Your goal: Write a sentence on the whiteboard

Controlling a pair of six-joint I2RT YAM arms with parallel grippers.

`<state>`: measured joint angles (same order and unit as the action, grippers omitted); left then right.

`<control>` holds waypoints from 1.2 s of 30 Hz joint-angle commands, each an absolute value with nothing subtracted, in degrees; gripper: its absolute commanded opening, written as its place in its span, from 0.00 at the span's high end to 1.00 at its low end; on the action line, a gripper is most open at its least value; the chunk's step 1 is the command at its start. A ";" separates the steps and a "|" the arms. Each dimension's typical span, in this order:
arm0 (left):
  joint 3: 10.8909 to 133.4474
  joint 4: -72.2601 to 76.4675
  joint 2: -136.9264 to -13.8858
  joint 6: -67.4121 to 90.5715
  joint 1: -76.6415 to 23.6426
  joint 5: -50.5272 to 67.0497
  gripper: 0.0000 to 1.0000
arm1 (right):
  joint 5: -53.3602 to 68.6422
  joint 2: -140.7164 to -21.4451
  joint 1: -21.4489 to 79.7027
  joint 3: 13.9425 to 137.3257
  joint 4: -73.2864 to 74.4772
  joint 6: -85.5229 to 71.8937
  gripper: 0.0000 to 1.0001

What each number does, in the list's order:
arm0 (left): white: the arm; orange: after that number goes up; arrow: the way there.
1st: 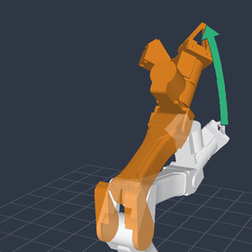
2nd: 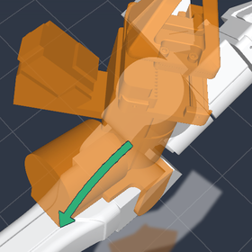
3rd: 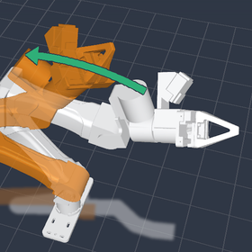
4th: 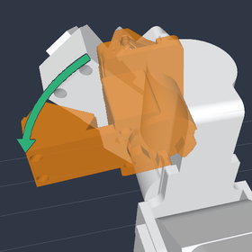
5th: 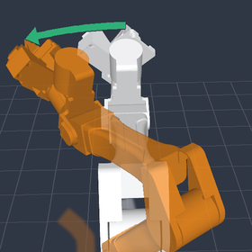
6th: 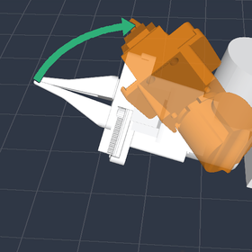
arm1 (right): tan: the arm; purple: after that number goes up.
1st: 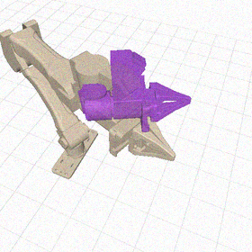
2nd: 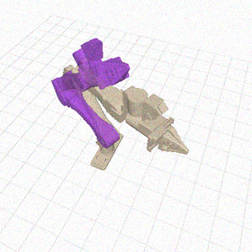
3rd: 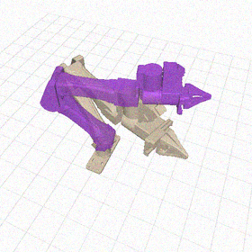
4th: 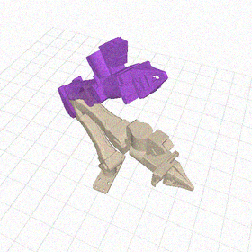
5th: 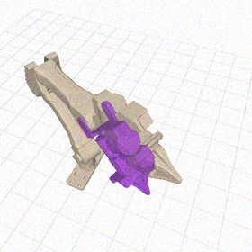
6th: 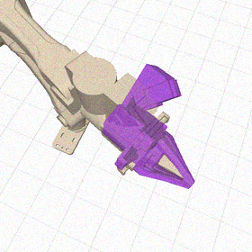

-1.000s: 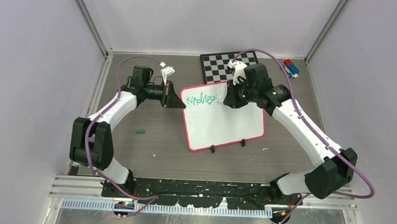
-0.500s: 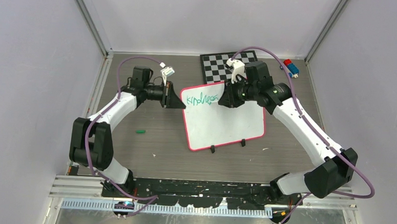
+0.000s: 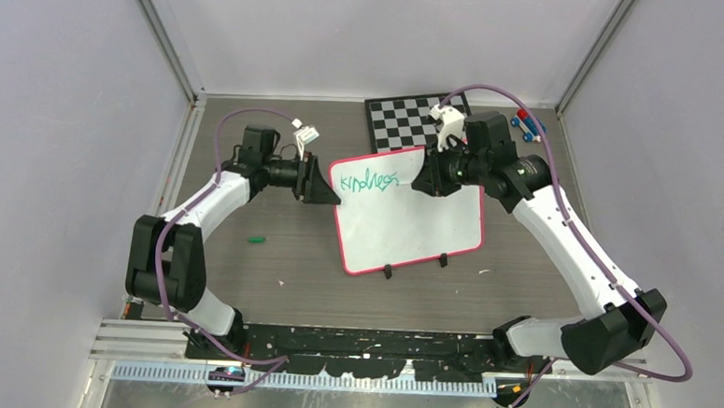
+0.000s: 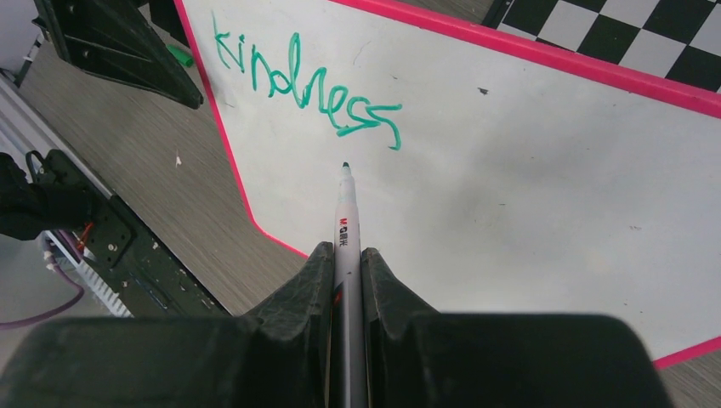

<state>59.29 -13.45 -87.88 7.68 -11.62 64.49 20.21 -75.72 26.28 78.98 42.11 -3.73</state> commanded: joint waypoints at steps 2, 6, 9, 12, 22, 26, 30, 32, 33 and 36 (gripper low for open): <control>58.63 -10.57 -85.33 8.38 -11.78 65.15 0.48 | 21.19 -73.12 24.67 79.71 44.19 -1.64 1.00; 58.04 -9.92 -85.05 8.78 -11.78 65.15 0.41 | 24.54 -71.24 22.23 77.99 44.49 -1.21 1.00; 57.73 -9.63 -84.92 8.91 -11.84 65.26 0.37 | 27.43 -70.04 19.78 76.17 43.22 -1.16 1.00; 57.40 -9.33 -85.24 9.17 -11.78 65.30 0.35 | 28.38 -69.15 18.47 73.71 40.65 -2.02 1.00; 58.12 -9.05 -86.22 9.62 -13.47 65.00 0.38 | 26.08 -70.87 18.70 71.71 33.59 -5.11 1.00; 58.14 -8.99 -86.55 9.50 -13.47 64.47 0.42 | 25.69 -71.70 19.12 71.97 32.34 -5.24 1.00; 58.66 -8.92 -86.98 9.73 -13.45 64.59 0.49 | 24.74 -73.10 20.36 73.25 31.79 -4.84 1.00; 58.80 -8.96 -87.17 9.76 -13.45 64.67 0.54 | 24.03 -73.58 20.75 73.60 31.33 -4.80 1.00; 58.81 -9.13 -87.19 9.71 -13.45 64.54 0.56 | 23.77 -73.69 20.85 73.58 30.99 -4.76 1.00; 58.77 -9.76 -87.21 9.24 -13.45 64.28 0.65 | 23.43 -73.82 21.11 73.48 30.44 -4.66 1.00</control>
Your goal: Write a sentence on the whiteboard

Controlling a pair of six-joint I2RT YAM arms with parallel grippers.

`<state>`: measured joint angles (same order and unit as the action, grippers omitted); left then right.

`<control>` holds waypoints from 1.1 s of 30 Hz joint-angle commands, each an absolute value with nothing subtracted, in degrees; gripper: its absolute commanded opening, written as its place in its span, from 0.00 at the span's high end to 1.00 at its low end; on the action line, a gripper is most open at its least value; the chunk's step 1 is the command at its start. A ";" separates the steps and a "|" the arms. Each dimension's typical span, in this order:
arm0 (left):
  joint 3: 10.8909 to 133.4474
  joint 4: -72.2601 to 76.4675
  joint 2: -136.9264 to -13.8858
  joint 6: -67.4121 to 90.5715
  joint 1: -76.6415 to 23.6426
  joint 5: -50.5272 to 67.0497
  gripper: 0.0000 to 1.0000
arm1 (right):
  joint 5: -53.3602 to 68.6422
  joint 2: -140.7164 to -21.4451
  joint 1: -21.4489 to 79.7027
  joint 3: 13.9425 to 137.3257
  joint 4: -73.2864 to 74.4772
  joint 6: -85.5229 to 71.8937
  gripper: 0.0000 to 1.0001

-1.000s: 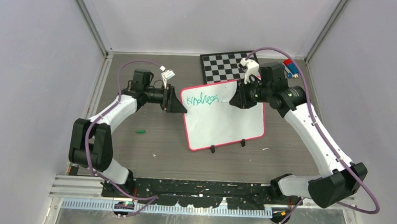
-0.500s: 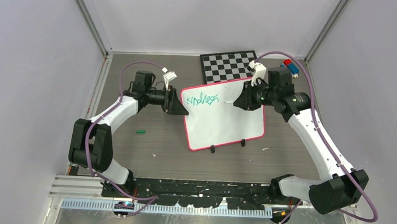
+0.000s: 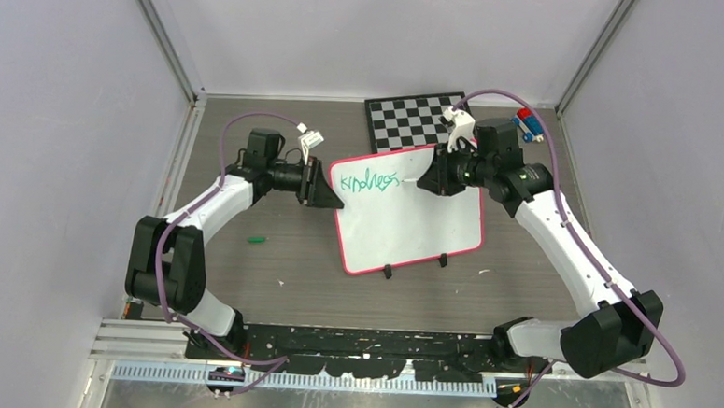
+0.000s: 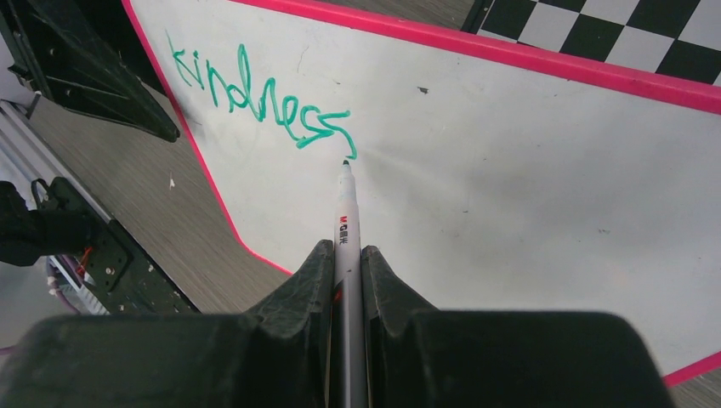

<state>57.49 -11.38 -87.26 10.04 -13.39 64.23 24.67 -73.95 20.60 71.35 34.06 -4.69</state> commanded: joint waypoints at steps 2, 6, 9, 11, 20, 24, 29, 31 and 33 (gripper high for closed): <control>58.86 -10.01 -87.34 9.06 -13.49 64.15 0.70 | 22.78 -73.68 21.11 73.39 30.27 -4.71 1.00; 58.88 -10.07 -87.53 8.88 -13.45 64.18 0.78 | 21.70 -73.56 21.10 73.54 30.06 -4.59 1.00; 58.84 -10.14 -87.69 8.73 -13.45 64.26 0.84 | 20.33 -73.88 21.16 73.76 30.02 -4.59 1.00; 58.84 -10.29 -87.75 8.53 -13.45 64.17 0.88 | 19.11 -74.16 21.15 73.82 29.97 -4.64 1.00; 59.31 -10.66 -88.56 8.14 -13.46 64.16 0.98 | 16.83 -75.28 21.16 74.52 30.28 -4.11 1.00; 59.37 -10.65 -88.74 8.09 -13.45 64.24 1.00 | 14.84 -75.95 21.10 74.29 30.76 -3.49 1.00; 59.29 -10.72 -88.61 8.05 -13.45 64.31 1.00 | 10.96 -75.45 20.80 74.07 30.64 -3.29 1.00; 59.02 -10.78 -88.47 7.85 -13.45 64.35 1.00 | 10.39 -74.97 20.05 74.17 30.65 -3.70 1.00; 58.92 -10.76 -88.50 7.69 -13.45 64.36 1.00 | 9.84 -74.57 19.61 74.14 30.70 -4.04 1.00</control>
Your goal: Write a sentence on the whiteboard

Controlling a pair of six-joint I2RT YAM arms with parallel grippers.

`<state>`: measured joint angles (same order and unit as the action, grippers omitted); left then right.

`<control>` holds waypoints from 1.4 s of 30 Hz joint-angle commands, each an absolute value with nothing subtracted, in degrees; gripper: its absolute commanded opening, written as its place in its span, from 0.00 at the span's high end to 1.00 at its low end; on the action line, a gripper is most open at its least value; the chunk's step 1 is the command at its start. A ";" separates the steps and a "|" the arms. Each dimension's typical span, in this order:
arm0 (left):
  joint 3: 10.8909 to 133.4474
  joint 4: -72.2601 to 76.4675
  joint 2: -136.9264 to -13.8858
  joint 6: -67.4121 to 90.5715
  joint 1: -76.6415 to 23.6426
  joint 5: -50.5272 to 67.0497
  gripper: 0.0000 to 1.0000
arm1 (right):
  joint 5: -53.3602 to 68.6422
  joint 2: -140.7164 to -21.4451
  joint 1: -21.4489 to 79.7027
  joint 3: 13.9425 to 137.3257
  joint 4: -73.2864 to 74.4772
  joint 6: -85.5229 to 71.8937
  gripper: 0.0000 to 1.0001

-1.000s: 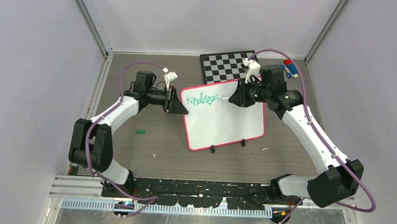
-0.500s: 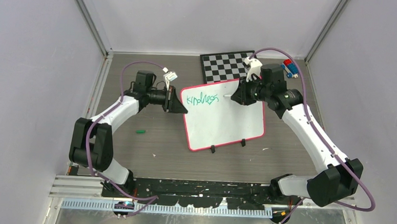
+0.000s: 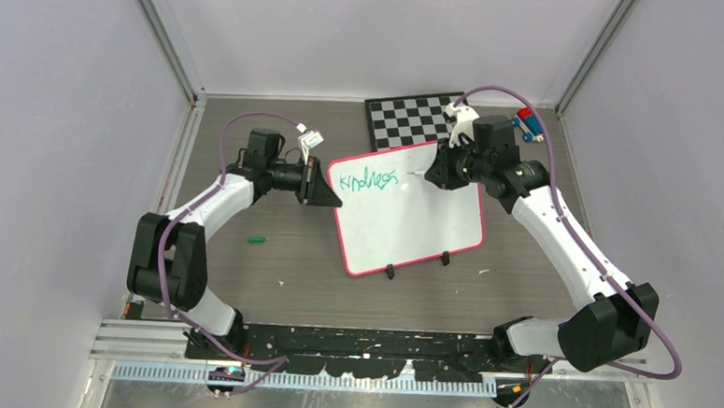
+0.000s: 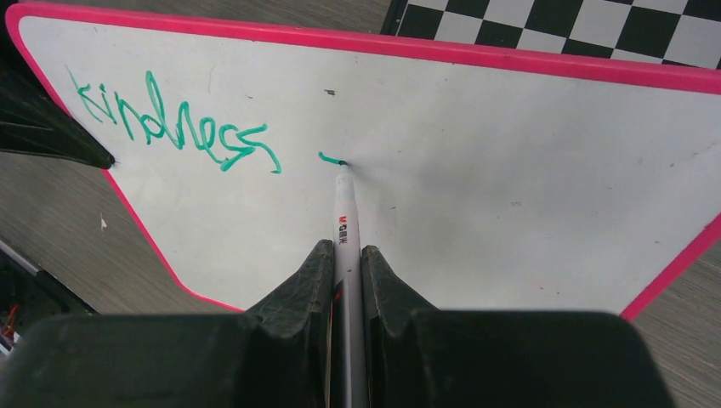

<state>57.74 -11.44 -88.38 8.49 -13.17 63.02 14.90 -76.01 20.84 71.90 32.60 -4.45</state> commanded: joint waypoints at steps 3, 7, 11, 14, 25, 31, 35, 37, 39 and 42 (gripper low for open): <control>58.99 -10.70 -88.66 7.67 -13.45 64.58 1.00 | 8.52 -74.35 19.34 74.30 30.73 -4.23 1.00; 59.25 -10.71 -88.62 7.65 -13.45 64.76 1.00 | 9.61 -74.20 19.31 74.99 31.22 -4.29 1.00; 59.41 -10.65 -88.92 7.56 -13.45 64.82 1.00 | 14.45 -73.87 19.32 75.87 32.15 -4.06 1.00; 59.49 -10.68 -88.97 7.56 -13.45 64.85 1.00 | 16.48 -73.77 19.27 76.23 32.17 -4.30 1.00; 59.66 -10.80 -88.72 7.49 -13.45 64.96 1.00 | 16.15 -77.28 19.33 76.89 32.21 -4.14 1.00; 59.90 -11.42 -88.93 7.06 -13.45 64.90 1.00 | 15.82 -76.99 19.29 75.32 33.09 -3.43 1.00; 59.84 -11.45 -89.03 6.88 -13.45 64.85 1.00 | 16.06 -75.90 19.32 74.24 33.78 -3.23 1.00; 59.79 -11.55 -89.09 6.86 -13.49 64.87 1.00 | 16.46 -75.32 19.31 73.83 34.21 -3.08 1.00; 59.89 -11.53 -89.15 6.86 -13.45 64.90 1.00 | 16.65 -75.11 19.28 73.62 34.74 -2.84 1.00; 60.11 -11.58 -89.26 6.86 -13.45 65.00 1.00 | 16.44 -75.06 19.31 73.27 35.57 -2.11 1.00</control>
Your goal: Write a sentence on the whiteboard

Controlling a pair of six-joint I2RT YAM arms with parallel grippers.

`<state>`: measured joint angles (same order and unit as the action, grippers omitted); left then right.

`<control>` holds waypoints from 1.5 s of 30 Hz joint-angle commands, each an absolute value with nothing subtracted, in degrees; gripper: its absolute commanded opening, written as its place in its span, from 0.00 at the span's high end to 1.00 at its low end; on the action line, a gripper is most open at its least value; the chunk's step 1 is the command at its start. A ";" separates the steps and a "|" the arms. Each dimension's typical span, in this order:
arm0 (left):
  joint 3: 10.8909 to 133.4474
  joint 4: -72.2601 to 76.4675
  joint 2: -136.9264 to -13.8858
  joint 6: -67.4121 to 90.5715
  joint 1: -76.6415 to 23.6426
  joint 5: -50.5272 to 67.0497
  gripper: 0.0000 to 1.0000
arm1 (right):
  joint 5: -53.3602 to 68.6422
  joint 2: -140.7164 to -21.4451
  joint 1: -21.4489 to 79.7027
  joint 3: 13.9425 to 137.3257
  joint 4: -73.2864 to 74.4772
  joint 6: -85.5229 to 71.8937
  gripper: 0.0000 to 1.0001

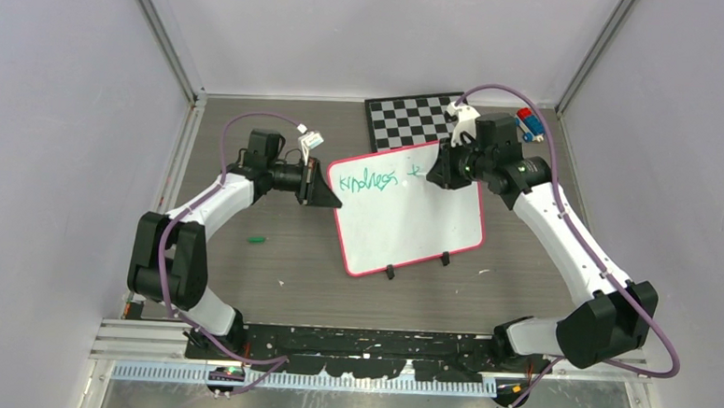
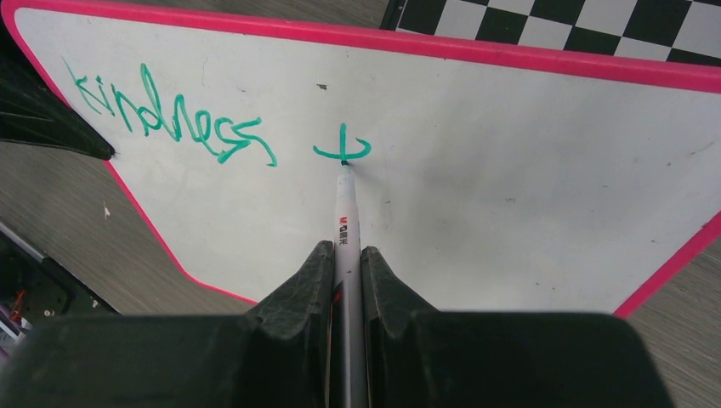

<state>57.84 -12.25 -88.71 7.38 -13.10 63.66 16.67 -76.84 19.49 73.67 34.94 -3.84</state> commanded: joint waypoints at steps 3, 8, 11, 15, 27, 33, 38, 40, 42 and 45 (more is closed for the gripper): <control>60.06 -11.64 -89.30 6.86 -13.45 64.95 1.00 | 16.46 -75.08 19.33 73.00 36.19 -1.57 1.00; 59.75 -11.70 -88.89 6.69 -13.45 64.92 1.00 | 13.58 -74.63 19.33 73.81 36.61 -0.53 1.00; 59.91 -11.86 -88.82 6.69 -13.45 64.95 1.00 | 11.96 -74.36 19.29 75.03 36.82 -0.33 1.00; 59.93 -11.93 -88.84 6.77 -13.45 65.04 1.00 | 12.40 -74.16 19.31 76.54 37.32 -0.63 1.00; 59.65 -11.88 -88.66 6.59 -13.45 65.42 1.00 | 11.32 -74.32 19.04 77.63 36.33 -1.02 1.00; 59.72 -11.92 -88.70 6.59 -13.45 65.51 1.00 | 11.71 -75.50 19.09 77.75 35.90 -1.12 1.00; 59.75 -12.03 -88.81 6.50 -13.45 65.49 1.00 | 12.31 -75.73 19.11 76.57 36.21 -1.09 1.00; 59.76 -12.03 -88.80 6.44 -13.45 65.45 1.00 | 12.31 -75.55 19.14 75.86 36.29 -0.80 1.00; 59.73 -12.09 -88.82 6.42 -13.45 65.40 1.00 | 12.23 -75.34 19.13 75.19 36.56 -0.56 1.00; 59.71 -12.04 -88.93 6.33 -13.45 65.40 1.00 | 11.48 -74.83 19.09 74.26 36.59 -0.35 1.00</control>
